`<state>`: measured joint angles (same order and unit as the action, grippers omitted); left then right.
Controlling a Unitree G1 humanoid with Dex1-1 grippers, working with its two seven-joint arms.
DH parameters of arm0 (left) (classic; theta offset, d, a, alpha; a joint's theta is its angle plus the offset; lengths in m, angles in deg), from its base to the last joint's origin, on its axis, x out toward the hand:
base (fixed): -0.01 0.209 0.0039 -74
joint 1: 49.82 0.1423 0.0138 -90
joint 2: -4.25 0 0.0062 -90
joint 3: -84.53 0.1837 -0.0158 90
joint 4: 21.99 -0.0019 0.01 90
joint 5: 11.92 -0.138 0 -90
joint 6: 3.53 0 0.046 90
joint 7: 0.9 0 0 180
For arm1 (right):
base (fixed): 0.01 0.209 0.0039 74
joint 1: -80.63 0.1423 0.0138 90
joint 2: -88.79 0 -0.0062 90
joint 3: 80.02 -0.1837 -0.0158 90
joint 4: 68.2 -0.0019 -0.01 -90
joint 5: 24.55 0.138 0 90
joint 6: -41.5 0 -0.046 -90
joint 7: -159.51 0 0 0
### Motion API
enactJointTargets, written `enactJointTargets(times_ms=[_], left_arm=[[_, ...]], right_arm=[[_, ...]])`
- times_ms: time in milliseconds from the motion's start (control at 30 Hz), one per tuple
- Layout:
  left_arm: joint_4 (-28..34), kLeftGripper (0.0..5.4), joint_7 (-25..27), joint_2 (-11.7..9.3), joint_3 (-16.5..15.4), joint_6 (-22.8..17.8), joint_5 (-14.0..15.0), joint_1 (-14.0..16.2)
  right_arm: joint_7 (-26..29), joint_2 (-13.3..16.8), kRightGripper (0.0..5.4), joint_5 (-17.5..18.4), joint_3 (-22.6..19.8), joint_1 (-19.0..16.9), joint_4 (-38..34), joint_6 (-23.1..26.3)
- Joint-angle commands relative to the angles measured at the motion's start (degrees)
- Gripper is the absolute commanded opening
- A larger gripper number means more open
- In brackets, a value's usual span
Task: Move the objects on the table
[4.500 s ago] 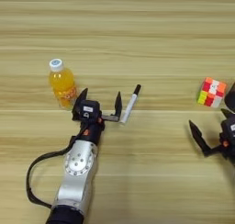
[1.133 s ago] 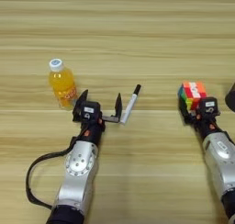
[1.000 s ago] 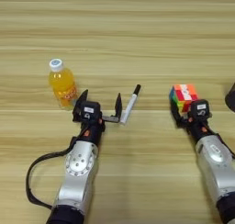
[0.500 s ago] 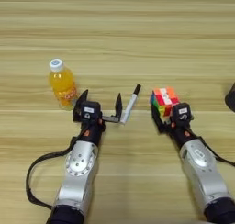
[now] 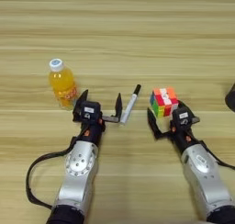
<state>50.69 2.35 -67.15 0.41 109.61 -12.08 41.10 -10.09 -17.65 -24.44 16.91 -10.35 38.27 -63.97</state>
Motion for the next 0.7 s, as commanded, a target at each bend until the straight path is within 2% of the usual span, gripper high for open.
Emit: enactJointTargets(times_ms=[33, 333, 533, 700], left_arm=[[-0.40, 5.40, -0.12, 0.25, 0.32, 0.33, -0.92, -0.48], [0.73, 5.40, 1.01, 0.39, 1.07, 1.39, -0.53, -0.26], [9.21, 5.40, 3.89, 0.90, 4.69, 3.31, 0.48, 2.16], [20.47, 5.40, 3.27, 0.24, 6.19, 0.91, -0.70, 3.93]], right_arm=[[-0.68, 0.77, 5.38, -0.39, -0.53, -0.84, -2.60, 1.02], [-1.49, 1.53, 5.38, -1.20, -0.31, -2.91, -8.62, 2.81], [-1.84, 1.91, 5.38, -1.07, -0.81, -2.68, -8.96, 3.35], [-2.02, 2.04, 5.38, -0.97, -1.32, -2.23, -7.40, 3.19]])
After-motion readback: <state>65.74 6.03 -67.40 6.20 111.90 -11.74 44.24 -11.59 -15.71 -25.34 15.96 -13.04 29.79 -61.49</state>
